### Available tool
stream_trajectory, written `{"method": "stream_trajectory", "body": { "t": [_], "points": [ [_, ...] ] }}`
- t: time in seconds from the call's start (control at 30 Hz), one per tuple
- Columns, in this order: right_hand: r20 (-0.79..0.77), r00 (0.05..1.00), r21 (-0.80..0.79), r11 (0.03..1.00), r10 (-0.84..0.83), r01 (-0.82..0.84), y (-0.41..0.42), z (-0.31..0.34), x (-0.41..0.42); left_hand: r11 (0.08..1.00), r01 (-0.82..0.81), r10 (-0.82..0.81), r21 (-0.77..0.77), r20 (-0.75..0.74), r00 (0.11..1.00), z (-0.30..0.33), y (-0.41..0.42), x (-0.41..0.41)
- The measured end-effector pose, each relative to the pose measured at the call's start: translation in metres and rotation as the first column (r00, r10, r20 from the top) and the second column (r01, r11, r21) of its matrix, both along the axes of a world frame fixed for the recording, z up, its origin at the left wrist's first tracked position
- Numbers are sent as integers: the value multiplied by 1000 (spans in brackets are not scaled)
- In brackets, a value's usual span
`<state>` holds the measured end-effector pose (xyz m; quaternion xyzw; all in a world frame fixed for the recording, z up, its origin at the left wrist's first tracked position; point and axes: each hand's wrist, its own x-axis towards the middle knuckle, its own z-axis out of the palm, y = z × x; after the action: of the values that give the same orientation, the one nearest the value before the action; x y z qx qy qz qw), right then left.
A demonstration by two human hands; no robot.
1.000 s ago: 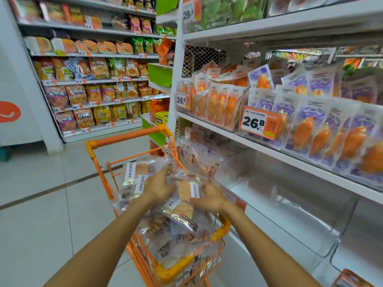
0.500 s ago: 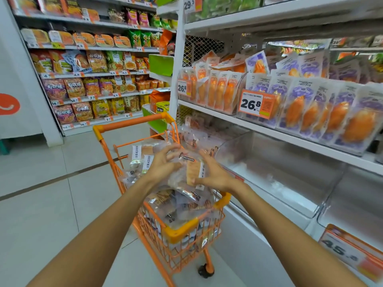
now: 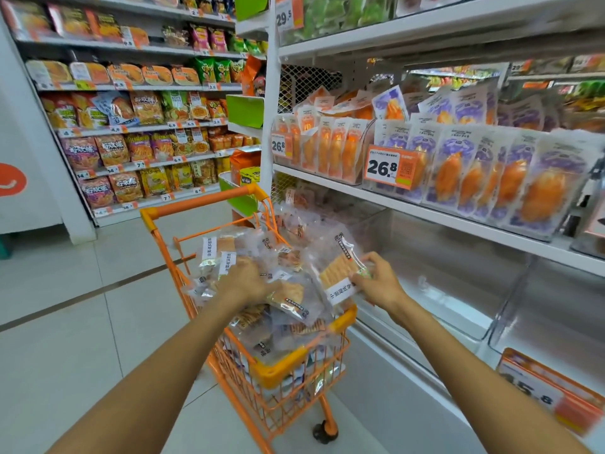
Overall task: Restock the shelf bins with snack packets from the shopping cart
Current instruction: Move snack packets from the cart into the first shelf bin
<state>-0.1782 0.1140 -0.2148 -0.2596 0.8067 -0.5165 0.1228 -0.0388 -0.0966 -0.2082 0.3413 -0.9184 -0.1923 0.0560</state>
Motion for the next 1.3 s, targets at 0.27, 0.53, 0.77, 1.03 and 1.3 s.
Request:
{"method": "stream_trajectory", "body": {
  "t": [0.27,0.53,0.77,1.03,1.3],
  "points": [
    [122,992,-96,995,-19,31,63,7,15,996,73,-70,-43,52,996,9,44,-9],
    [191,981,-111,994,33,-12,61,25,4,956,-291,273,-23,-275,922,-6,47,26],
    [239,962,-110,988,132,-108,-4,16,8,897,-383,360,-219,-140,922,2,5,24],
    [339,933,-136,988,120,-78,-50,-1,7,917,-205,280,342,-187,942,7,-35,10],
    [480,875,-365,920,54,143,-45,12,22,923,46,212,383,-603,769,23,5,38]
  ]
}}
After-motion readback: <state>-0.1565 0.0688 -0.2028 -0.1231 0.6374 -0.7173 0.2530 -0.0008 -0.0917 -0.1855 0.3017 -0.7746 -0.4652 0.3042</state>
